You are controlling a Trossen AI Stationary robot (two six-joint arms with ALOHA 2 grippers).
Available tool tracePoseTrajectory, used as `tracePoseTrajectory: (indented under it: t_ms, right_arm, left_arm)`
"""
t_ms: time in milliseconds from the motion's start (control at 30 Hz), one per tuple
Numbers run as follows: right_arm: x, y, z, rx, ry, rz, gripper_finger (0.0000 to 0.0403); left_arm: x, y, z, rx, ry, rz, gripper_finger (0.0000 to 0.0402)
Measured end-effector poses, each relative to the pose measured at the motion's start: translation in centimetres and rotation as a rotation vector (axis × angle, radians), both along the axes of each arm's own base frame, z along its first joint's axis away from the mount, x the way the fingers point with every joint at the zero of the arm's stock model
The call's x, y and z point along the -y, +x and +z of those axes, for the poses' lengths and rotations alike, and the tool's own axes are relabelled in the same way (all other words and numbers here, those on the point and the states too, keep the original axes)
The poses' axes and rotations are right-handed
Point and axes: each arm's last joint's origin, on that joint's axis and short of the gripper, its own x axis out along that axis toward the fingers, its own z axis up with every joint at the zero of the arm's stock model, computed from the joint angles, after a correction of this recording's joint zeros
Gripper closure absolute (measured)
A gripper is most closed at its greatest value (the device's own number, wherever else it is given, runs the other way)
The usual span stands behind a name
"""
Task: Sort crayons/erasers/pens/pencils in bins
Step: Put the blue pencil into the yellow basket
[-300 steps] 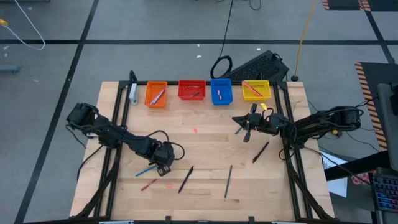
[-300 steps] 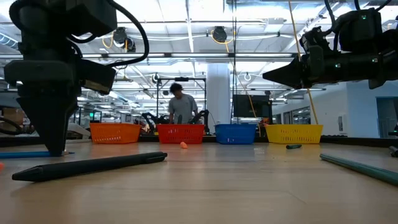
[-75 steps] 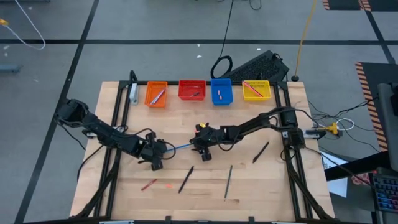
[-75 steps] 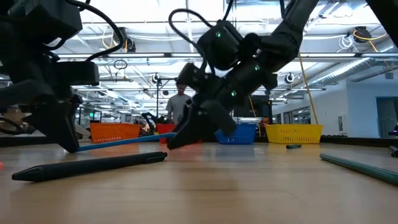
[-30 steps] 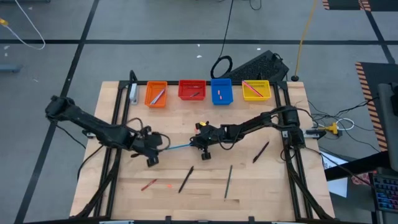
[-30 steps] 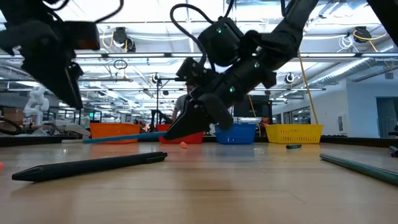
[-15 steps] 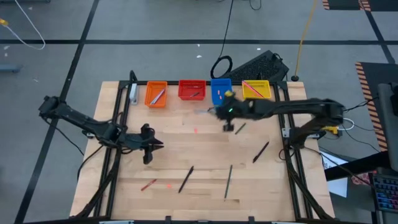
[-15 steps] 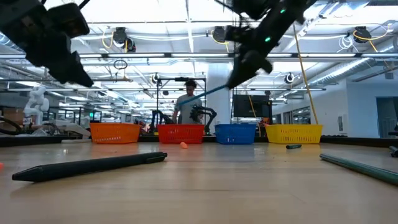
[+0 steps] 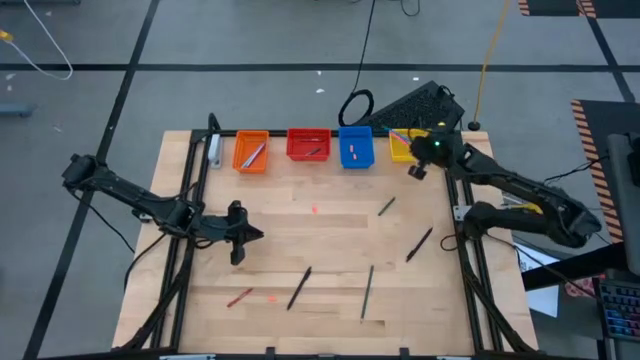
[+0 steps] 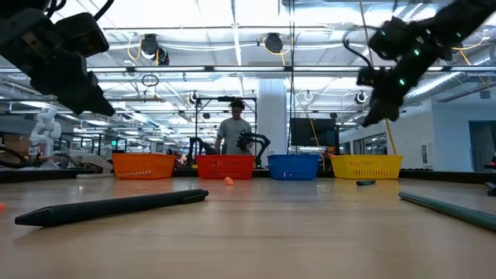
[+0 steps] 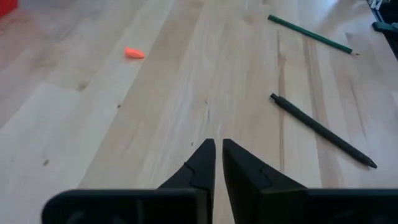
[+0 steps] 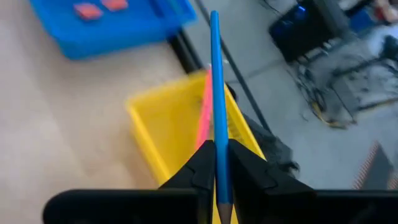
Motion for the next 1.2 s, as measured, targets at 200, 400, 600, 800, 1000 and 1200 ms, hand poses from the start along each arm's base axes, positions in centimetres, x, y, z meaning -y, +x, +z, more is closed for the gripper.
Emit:
tracePoseTrajectory:
  t_ms: [200, 400, 600, 800, 1000, 1200]
  right_arm:
    - [1.8, -1.1, 0.4, 0.085, -0.025, -0.092, 0.0377]
    - [2.8, -2.3, -1.8, 0.109, 0.112, -0.158, 0.0376]
    - [3.1, -2.4, -2.4, 0.098, 0.141, -0.177, 0.0376]
    - [3.1, -2.6, -2.7, 0.09, 0.163, -0.193, 0.0376]
    - [3.0, -2.7, -2.8, 0.079, 0.18, -0.203, 0.0368]
    - [2.9, -2.7, -2.8, 0.079, 0.181, -0.197, 0.0367]
  left_arm:
    - [0.0, 0.0, 0.0, 0.002, 0.007, -0.008, 0.0371]
    - [0.3, -0.1, 0.0, 0.004, 0.014, -0.032, 0.0371]
    - [0.3, -0.1, 0.0, 0.002, 0.017, -0.035, 0.0371]
    - [0.3, -0.1, 0.0, 0.002, 0.023, -0.039, 0.0371]
    - [0.3, -0.1, 0.0, 0.002, 0.021, -0.037, 0.0371]
    - [0.3, -0.1, 0.0, 0.002, 0.021, -0.037, 0.0371]
